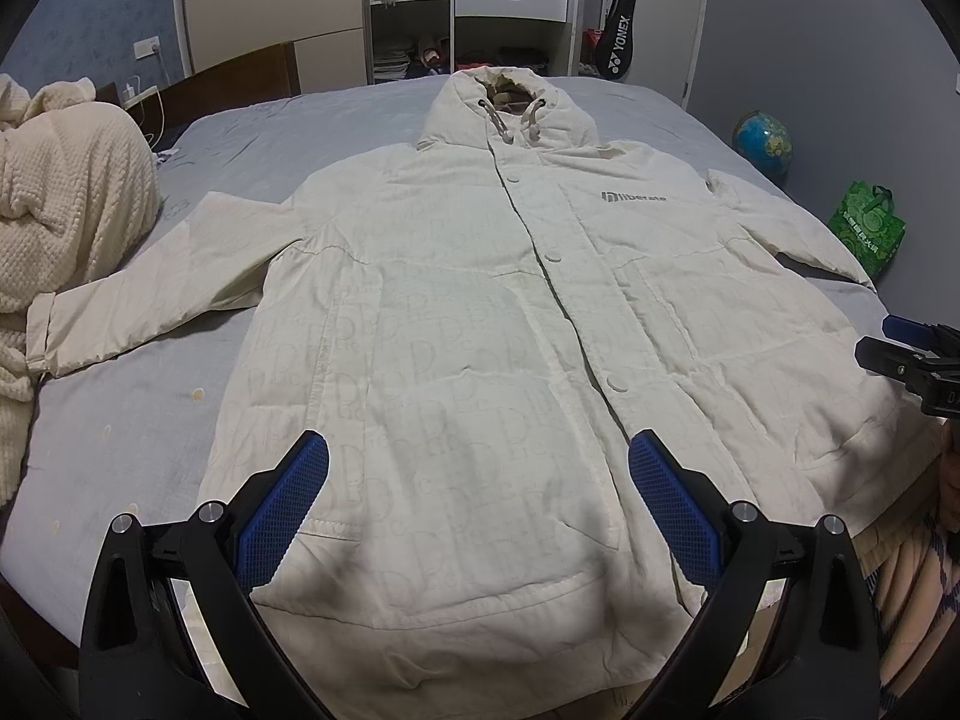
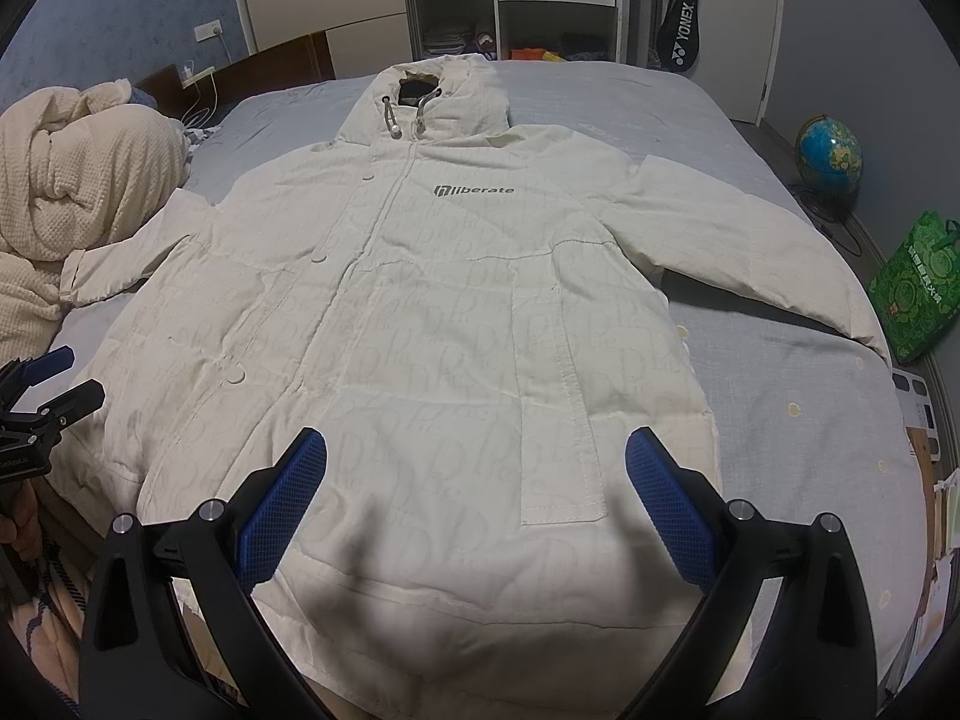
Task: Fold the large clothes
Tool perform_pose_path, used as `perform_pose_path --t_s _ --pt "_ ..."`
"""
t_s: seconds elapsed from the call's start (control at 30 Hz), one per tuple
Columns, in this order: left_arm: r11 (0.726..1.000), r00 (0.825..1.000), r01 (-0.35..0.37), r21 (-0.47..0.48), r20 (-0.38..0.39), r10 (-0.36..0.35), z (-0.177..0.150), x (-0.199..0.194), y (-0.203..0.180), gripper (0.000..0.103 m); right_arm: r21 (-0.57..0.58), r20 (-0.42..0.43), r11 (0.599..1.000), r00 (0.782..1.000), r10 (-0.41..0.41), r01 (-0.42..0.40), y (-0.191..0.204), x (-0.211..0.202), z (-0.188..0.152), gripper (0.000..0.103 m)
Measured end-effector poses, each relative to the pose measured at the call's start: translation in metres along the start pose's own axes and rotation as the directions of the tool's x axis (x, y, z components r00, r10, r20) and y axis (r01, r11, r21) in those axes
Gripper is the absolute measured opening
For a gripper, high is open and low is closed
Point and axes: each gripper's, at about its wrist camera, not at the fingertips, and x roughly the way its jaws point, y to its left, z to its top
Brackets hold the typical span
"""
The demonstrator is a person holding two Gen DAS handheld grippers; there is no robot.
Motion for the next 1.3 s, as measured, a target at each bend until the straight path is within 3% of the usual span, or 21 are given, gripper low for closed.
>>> perform_pose_path --t_s 1.3 --pt "1.0 1.0 -0.008 -0.002 -0.012 0.008 -0.0006 0.002 0.0023 0.097 -0.002 -0.005 1.0 1.0 -0.001 0.001 0.0007 0.0006 0.0013 0.095"
